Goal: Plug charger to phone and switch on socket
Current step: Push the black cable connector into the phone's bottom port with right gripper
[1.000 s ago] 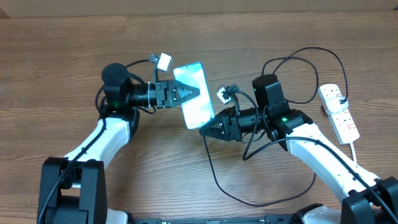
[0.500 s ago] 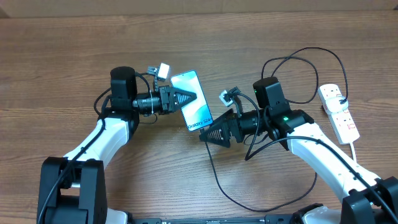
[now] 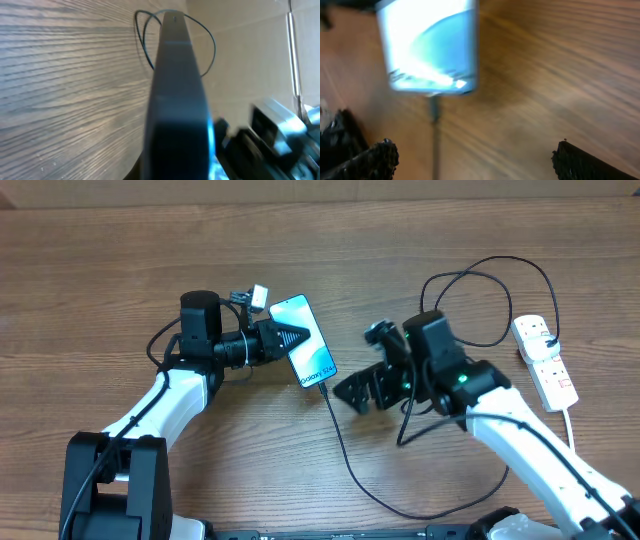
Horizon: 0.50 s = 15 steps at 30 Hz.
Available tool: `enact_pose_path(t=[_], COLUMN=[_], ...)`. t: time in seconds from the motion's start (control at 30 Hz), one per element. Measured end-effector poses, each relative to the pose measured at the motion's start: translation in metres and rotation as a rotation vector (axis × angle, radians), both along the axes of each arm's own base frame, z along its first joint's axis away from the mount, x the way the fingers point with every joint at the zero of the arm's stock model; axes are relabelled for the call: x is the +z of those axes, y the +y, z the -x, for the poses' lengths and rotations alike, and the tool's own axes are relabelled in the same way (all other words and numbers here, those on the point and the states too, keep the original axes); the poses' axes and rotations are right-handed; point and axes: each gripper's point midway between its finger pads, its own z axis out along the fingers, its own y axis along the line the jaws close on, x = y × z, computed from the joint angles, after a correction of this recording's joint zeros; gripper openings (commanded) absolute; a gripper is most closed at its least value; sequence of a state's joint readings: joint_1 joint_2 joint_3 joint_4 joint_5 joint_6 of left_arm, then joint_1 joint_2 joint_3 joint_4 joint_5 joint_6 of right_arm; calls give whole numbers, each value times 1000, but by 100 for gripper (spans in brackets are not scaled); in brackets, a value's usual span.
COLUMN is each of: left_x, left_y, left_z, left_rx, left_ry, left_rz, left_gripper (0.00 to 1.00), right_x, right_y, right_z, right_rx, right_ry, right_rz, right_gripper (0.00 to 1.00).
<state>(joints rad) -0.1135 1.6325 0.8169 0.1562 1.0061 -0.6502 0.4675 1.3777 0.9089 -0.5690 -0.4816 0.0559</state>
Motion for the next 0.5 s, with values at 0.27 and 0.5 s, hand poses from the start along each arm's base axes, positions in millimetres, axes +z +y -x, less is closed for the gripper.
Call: enact_pose_path(t=[0.27,0.5], left_x=[-2,2], left_y=[2,0], left_z=[-2,-2], left_rx=[17,14], left_ry=[3,12], left_rz=[-10,9], left_gripper=[4,4], right_x=[-1,-29], right_y=[47,43], right_z=[30,21], right_rx=[149,61], right_ry=[-48,-29], right_rz=[6,123], right_gripper=[86,62])
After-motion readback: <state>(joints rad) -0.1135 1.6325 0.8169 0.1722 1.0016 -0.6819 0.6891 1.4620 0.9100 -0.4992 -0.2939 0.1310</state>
